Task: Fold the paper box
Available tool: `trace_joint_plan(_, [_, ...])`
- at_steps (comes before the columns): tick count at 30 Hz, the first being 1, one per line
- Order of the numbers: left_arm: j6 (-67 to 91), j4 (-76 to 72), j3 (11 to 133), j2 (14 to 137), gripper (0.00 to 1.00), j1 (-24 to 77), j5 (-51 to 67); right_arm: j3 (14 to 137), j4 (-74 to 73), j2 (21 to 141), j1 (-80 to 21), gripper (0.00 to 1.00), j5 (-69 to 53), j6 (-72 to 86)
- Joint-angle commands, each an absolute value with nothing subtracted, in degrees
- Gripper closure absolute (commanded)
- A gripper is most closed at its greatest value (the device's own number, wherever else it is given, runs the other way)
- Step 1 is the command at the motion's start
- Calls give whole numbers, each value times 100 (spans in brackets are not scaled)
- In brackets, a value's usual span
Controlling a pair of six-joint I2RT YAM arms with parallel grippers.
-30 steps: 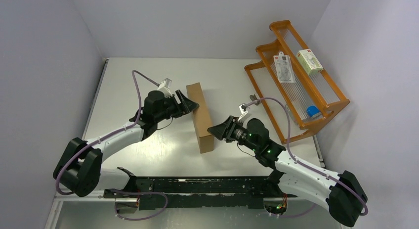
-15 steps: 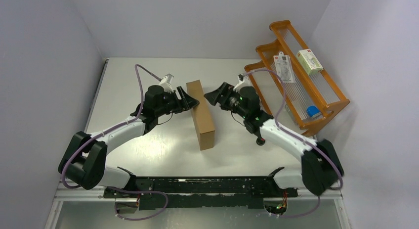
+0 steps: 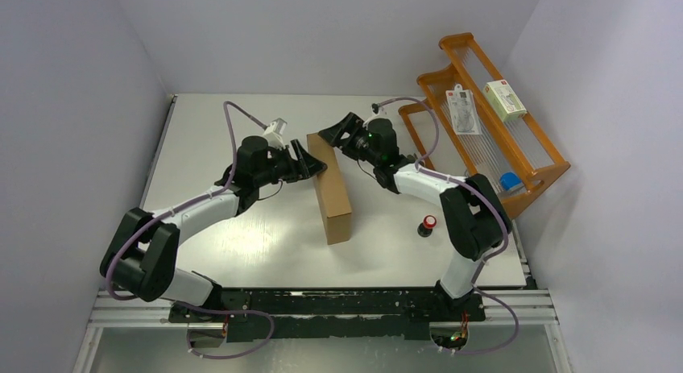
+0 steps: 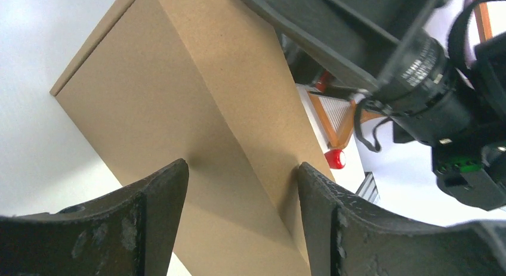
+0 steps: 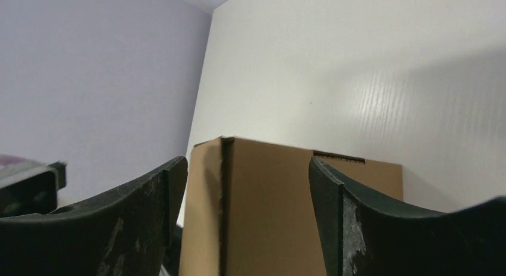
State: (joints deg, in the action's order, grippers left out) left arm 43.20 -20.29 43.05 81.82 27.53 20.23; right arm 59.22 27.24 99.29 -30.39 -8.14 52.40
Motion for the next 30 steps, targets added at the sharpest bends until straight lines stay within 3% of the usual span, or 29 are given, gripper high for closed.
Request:
trace_joint_plan(1, [3902,-1365,4187,8514,30,2760,2211,6073,3217,10305,-2961,26,-658,5658])
trace_joint_plan(6, [3920,-1483,4129,8594,30,2759,2322,6026,3405,10625,-2936,34,-521,5965])
trace_joint_plan(12, [3824,-1356,4096,8579,31,2760,2250,5625,3499,10712,-2937,53,-543,6367])
trace_joint_plan(13, [3809,-1327,4089,8562,31,2760,2212,5493,3537,10697,-2939,57,-526,6456])
trace_joint_plan(15, [3779,-1306,4058,8557,31,2751,2177,5196,3653,10637,-2938,75,-489,6666])
trace_joint_plan(17, [3775,-1292,4020,8575,31,2751,2161,4971,3589,10562,-2948,82,-399,6779])
trace_joint_plan(26, [3612,-1013,4031,8591,31,2600,2134,4629,3199,10081,-3066,84,-413,6520])
trace_joint_plan(30, [3475,-730,4067,8456,31,2397,2057,4863,2904,9662,-3057,79,-523,6143])
